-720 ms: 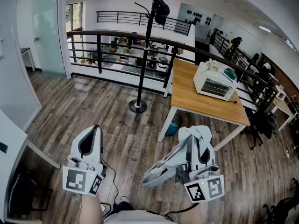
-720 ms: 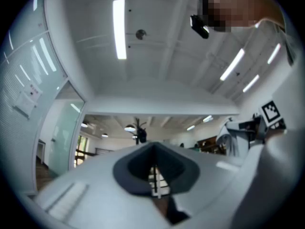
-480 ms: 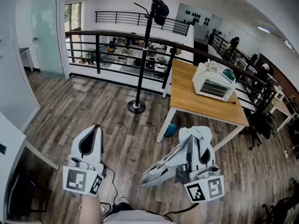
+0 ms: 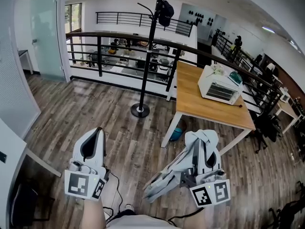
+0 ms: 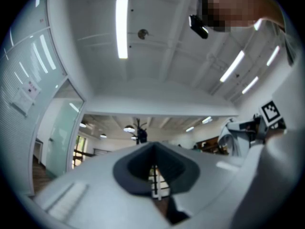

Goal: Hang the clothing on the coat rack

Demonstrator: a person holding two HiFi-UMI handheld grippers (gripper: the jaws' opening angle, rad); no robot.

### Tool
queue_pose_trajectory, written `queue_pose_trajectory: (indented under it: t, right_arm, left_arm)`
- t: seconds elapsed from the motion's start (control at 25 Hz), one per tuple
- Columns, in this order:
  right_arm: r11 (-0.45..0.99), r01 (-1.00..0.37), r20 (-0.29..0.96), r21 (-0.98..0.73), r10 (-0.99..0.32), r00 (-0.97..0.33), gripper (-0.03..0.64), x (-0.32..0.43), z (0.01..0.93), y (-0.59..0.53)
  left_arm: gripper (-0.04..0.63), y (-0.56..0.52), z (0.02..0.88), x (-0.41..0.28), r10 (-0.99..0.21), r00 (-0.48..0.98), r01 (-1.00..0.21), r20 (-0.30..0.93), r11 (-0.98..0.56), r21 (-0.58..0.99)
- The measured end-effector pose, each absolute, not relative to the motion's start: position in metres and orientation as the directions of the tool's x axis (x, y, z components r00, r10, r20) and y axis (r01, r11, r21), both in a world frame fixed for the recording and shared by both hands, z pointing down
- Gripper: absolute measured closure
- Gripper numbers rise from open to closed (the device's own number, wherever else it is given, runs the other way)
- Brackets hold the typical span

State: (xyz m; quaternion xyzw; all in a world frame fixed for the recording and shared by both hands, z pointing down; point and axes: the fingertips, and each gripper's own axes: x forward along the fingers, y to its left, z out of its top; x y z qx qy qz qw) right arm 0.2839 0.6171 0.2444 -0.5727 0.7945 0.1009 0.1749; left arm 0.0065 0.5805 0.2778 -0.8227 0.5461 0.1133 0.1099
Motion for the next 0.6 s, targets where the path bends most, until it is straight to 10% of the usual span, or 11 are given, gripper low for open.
queue_pose_trajectory:
  t: [0.6]
  right_arm:
    - [0.298,-0.953,-0.407,-0.06,-0.879,-0.25,0.609,0.247,0.252,0.583]
  left_arm:
    - [0.589,0.54,0.296,-0.044,-0.874,0.378,-0.922,-0.305,-0.385,-0.04]
